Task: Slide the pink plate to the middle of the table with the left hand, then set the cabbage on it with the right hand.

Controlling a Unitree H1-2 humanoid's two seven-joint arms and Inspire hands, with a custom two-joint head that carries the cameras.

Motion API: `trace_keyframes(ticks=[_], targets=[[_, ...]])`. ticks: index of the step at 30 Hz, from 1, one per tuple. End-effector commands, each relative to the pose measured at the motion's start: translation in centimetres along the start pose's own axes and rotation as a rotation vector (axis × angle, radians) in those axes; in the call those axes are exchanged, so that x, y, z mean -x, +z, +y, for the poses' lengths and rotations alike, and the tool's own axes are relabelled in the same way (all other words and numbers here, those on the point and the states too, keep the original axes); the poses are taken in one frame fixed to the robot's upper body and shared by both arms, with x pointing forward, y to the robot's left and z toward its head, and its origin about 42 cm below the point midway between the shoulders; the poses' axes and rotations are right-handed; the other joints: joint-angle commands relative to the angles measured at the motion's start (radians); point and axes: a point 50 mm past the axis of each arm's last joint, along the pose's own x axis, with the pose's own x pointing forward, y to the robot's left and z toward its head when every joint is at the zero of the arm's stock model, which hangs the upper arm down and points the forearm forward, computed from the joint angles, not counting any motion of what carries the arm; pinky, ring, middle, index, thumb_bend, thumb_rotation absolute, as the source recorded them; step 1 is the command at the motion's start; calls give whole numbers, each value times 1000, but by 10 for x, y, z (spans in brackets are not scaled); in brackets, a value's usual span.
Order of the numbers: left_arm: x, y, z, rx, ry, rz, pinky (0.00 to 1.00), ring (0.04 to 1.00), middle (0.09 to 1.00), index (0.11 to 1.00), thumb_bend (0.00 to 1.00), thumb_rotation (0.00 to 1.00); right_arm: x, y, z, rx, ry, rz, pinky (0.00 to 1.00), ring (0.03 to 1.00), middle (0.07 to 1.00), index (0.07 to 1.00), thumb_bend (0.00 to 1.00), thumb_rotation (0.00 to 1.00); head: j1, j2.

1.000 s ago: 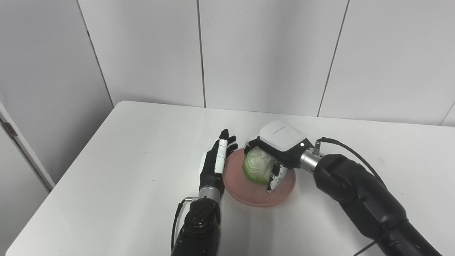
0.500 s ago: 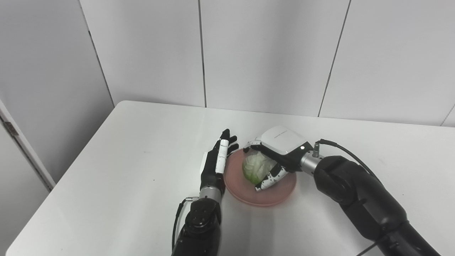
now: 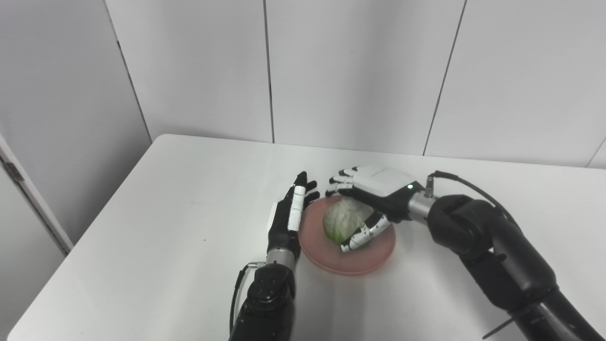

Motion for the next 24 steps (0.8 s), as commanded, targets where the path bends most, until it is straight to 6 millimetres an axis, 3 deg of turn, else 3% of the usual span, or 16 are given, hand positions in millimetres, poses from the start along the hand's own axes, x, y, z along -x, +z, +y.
trace_keyframes(ticks=[1,6,7,8,12,14,19,24], targets=[[-6,8,-6,14,-29,-22,892,851,870,896,868,961,9,-4,-49,46,-104,14,1000,1000,948,850,1000,625,-3,2],[-7,9,-4,15,-23,-23,902,893,873,901,877,955,23,-18,-62,-21,-222,8,997,985,927,841,1000,658,-8,0],[-7,10,-3,13,-20,-24,895,888,872,900,880,957,26,-22,-62,-54,-257,5,989,963,917,840,1000,681,-8,0],[-7,10,-3,4,-16,-30,872,873,867,897,880,963,29,-26,-58,-125,-313,9,921,940,907,846,1000,756,-6,-1],[-9,11,2,-65,-8,-79,808,850,862,902,868,988,32,-37,-31,-428,-523,43,823,924,902,860,901,873,-11,-7],[-10,10,5,-100,-2,-107,768,861,870,903,865,990,30,-45,-10,-599,-615,66,809,918,911,877,908,964,-9,-14],[-13,9,13,-130,14,-150,772,900,886,894,854,965,22,-51,37,-989,-813,101,868,926,927,921,834,1000,-38,-17],[-16,13,22,-181,41,-234,824,908,905,880,849,932,9,-44,69,-1313,-947,129,952,967,973,971,909,1000,-84,-19]])
